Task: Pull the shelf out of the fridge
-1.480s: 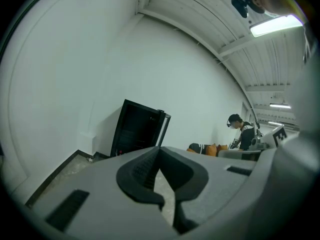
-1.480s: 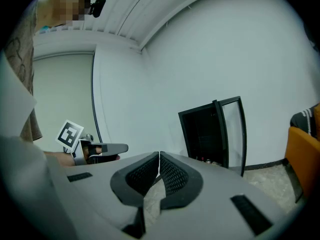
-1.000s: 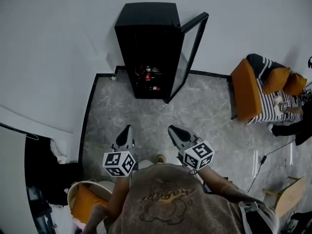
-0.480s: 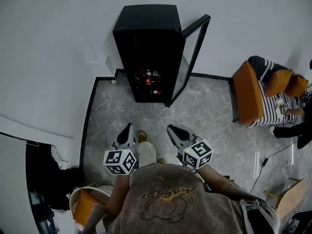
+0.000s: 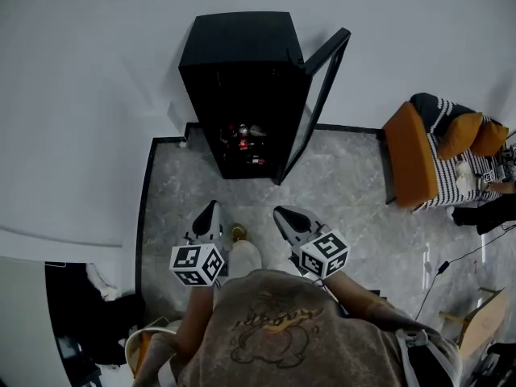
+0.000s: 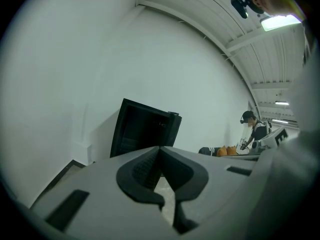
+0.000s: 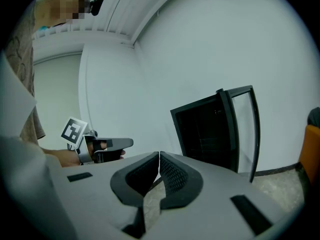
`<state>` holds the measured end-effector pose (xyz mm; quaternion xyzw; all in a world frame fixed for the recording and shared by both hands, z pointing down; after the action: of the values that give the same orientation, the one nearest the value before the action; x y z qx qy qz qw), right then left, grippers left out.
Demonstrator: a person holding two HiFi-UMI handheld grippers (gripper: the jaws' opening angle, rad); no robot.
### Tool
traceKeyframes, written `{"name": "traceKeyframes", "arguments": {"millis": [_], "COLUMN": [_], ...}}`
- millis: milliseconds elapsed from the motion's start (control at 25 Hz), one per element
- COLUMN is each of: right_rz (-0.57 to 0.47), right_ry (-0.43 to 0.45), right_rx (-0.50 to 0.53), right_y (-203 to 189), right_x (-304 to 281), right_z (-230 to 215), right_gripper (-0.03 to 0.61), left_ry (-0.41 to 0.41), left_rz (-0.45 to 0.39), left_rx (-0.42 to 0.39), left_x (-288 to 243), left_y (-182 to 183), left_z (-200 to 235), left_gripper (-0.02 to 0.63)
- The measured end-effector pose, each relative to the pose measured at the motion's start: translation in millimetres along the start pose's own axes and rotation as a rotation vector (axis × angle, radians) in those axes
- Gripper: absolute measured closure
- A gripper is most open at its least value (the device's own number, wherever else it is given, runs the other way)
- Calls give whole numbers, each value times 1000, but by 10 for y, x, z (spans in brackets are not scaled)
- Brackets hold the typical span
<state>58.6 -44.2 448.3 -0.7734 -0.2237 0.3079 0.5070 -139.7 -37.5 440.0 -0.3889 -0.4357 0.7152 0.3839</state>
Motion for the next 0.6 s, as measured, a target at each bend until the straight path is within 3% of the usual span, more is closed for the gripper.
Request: {"name": "traceKeyframes", "arguments": {"millis": [600], "right_rz": [4], "right_ry": [-19], "right_rx": [-100], "right_y": [244], "right_x": [-969], "right_z": [-277], "right_gripper": [555], "left_ry": [-56], "left_rz": [55], "left_rx": [-7], "left_x": [-739], "left_y": [399], "left_z": [658], "left_gripper": [607]}}
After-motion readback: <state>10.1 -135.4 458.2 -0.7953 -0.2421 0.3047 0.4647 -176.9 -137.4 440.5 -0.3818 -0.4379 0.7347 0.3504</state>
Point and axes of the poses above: the fingertips, and each gripper's own axes: x backward along the fingers, z to its left, y out of its top, the point moved 5 cm from there along x, backward along the fingers, and after that the axes turned 6 degrees about -y, right-handed, at the moved point
